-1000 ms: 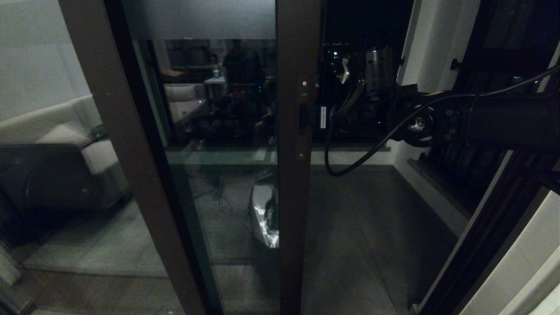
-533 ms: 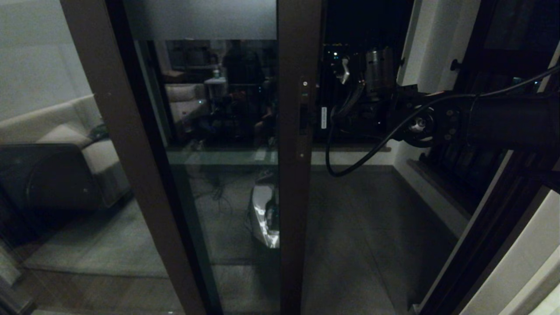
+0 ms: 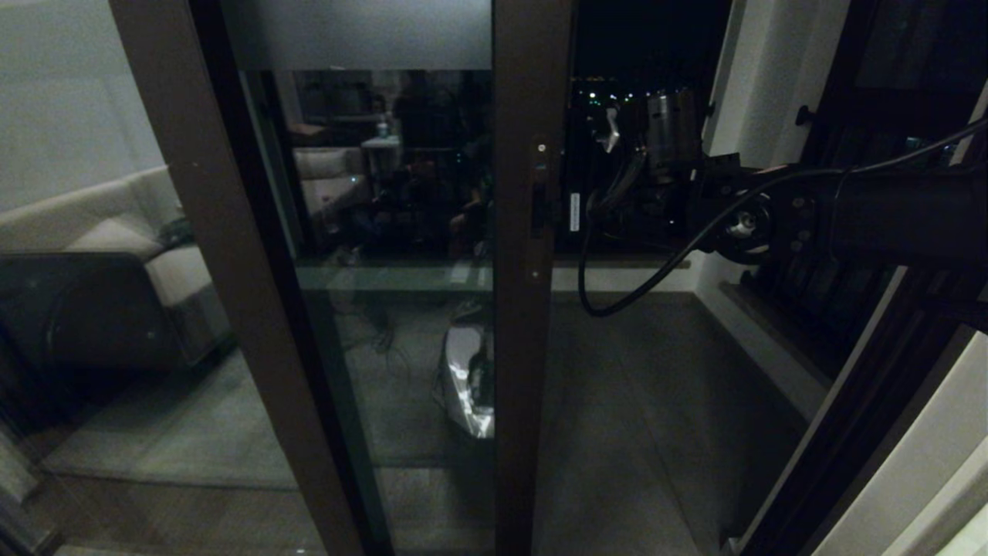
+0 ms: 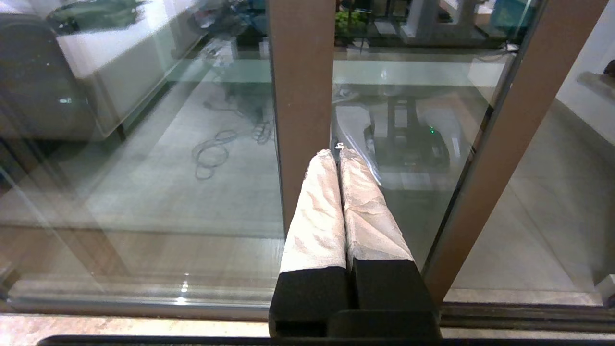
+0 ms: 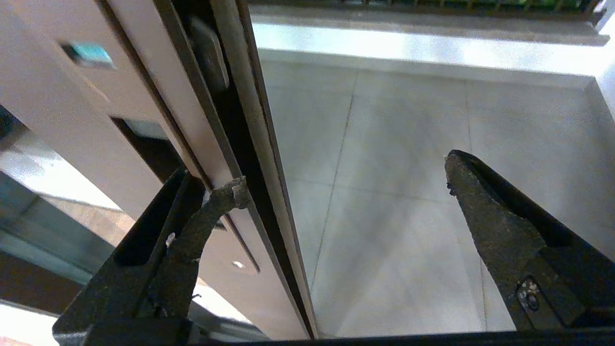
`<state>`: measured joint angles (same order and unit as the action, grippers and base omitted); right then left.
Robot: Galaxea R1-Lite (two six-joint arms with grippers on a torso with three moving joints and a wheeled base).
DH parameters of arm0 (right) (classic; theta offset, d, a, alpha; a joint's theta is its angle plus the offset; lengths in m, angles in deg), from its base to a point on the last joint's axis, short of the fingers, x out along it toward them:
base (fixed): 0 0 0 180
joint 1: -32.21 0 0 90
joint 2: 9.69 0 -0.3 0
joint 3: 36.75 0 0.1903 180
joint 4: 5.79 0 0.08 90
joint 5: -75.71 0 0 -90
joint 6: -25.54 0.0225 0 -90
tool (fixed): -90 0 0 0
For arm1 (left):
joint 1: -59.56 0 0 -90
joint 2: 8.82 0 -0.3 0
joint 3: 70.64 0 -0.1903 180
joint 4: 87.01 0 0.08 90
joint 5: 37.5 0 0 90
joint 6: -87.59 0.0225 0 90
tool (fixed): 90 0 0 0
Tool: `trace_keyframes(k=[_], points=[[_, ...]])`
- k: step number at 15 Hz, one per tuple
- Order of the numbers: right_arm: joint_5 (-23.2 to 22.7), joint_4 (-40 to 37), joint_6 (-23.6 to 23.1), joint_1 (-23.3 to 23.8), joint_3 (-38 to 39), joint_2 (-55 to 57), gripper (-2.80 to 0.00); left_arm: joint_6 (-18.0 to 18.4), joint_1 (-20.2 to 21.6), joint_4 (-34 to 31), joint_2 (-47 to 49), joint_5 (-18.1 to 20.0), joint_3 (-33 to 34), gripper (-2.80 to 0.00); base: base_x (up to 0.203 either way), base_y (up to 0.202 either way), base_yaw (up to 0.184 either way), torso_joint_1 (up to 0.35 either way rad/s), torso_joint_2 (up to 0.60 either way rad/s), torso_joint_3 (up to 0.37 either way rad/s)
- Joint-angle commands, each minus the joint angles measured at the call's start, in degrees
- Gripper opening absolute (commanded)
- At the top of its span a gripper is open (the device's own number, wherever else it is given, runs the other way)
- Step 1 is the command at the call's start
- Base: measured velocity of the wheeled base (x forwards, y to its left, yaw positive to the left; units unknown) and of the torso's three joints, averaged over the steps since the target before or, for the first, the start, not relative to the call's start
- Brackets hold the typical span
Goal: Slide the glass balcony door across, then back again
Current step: Close the slid door
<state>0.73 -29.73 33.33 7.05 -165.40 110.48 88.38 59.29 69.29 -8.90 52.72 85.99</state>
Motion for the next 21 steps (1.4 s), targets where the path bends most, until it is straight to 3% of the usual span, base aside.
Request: trace_keyframes(k=[1,21], points=[[0.19,-0.22,0.03,0.19,1.05,-1.17,0.00,0.00,0.00,-0.02,-0.01,0.04,0.00,-2.80,0.000,0.000,0.000,0.000,0.00,0.000],[0.10,4.79,-0.14,6.52,10.90,-5.96,0.00,0.00,0.00,-0.02,-0.01,0.04,0.00,-2.80,0.000,0.000,0.000,0.000,0.00,0.000]])
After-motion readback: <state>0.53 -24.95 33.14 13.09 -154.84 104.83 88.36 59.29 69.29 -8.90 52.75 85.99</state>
